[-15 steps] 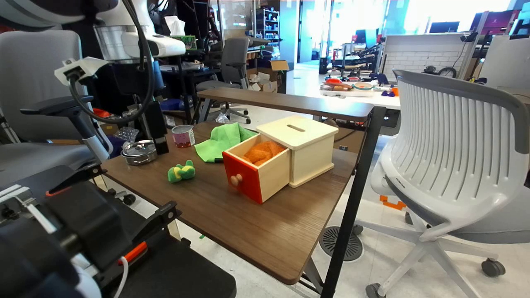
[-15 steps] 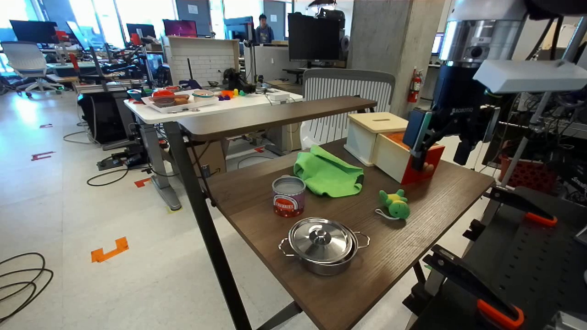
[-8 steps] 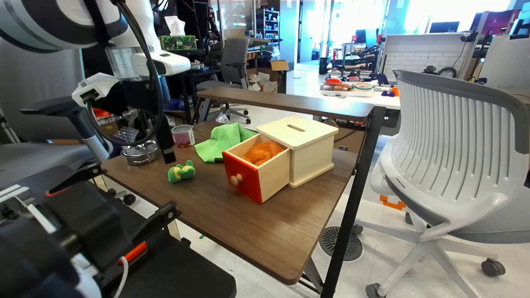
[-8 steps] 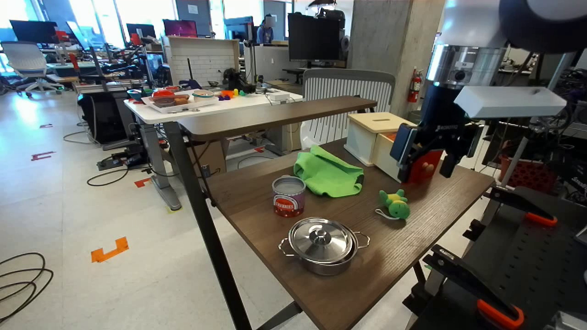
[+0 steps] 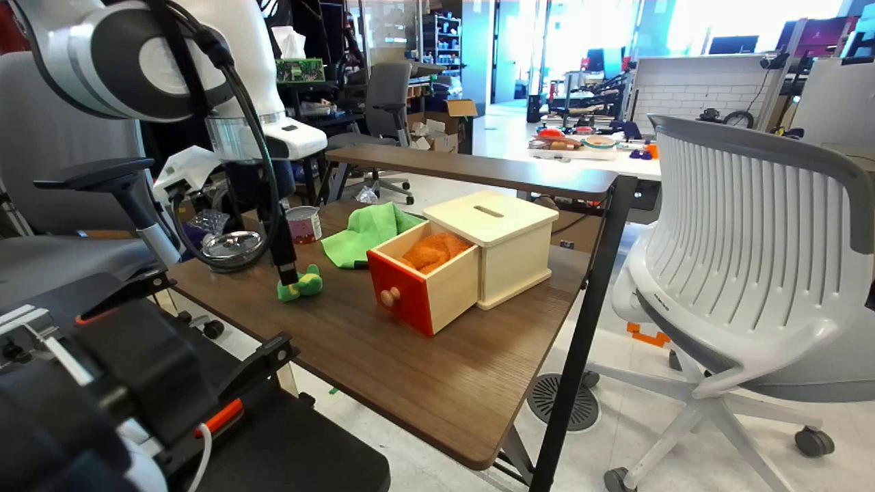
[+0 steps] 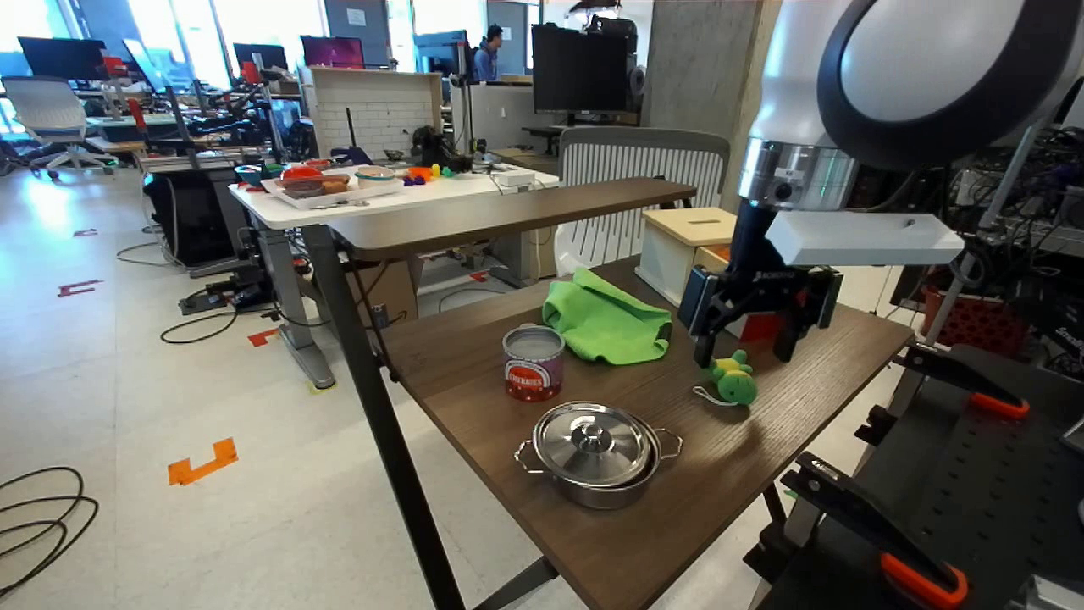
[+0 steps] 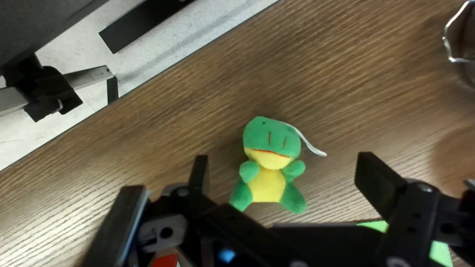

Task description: Put the green doll in the open drawer

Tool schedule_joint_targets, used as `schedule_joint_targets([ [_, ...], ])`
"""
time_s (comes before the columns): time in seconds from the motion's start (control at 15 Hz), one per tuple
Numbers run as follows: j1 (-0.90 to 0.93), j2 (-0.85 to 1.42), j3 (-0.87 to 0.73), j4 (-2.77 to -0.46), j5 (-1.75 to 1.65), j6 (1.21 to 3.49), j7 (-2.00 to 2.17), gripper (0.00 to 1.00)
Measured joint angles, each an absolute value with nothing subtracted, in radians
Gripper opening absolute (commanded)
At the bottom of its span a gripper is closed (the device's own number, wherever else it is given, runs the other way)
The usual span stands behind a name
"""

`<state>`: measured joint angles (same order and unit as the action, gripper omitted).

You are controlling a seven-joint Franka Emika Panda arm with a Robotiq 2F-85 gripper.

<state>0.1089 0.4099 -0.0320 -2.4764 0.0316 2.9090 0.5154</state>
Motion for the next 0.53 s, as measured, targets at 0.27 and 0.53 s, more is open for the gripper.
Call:
schedule_joint_targets([
  [0.27,0.148,0.477,-0.076,-2.420,0.039,2.909,0.517,1.00],
  [0.53,0.183,0.529,-0.111,-2.380,0.042,2.909,0.520,0.56],
])
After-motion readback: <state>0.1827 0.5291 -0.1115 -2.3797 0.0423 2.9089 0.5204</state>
